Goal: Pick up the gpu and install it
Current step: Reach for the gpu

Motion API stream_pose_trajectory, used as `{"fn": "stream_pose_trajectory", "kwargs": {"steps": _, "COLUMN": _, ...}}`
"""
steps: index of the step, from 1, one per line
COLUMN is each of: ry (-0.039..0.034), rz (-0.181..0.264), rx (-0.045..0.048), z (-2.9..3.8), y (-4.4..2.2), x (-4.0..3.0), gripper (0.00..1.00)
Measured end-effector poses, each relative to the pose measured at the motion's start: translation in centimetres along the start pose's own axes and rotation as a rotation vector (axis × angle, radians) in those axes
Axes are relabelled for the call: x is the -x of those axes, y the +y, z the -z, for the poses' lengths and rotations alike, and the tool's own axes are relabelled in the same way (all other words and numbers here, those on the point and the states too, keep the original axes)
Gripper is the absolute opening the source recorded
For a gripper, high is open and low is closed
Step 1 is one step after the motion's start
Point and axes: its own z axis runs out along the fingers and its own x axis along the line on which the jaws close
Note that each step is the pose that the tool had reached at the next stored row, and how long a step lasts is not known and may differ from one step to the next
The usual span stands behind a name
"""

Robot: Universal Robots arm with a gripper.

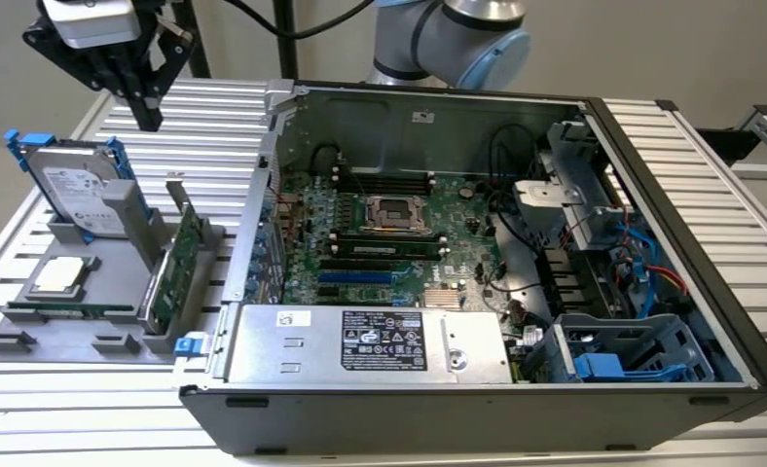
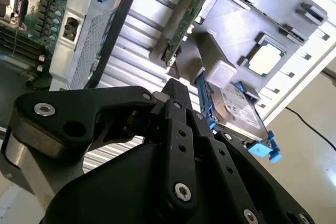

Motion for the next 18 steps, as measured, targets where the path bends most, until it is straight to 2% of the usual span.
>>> {"fn": "stream_pose_trajectory", "kwargs": {"steps": 13, "ry": 0.0, "rz": 0.0, "rx": -0.0001, "z": 0.04, "y": -0.13, "x": -1.81, "gripper": 0.0}}
{"fn": "stream_pose_trajectory", "kwargs": {"steps": 18, "ry": 0.0, "rz": 0.0, "rx": 0.0, "z": 0.05, "y": -0.14, "x": -1.99, "gripper": 0.0}}
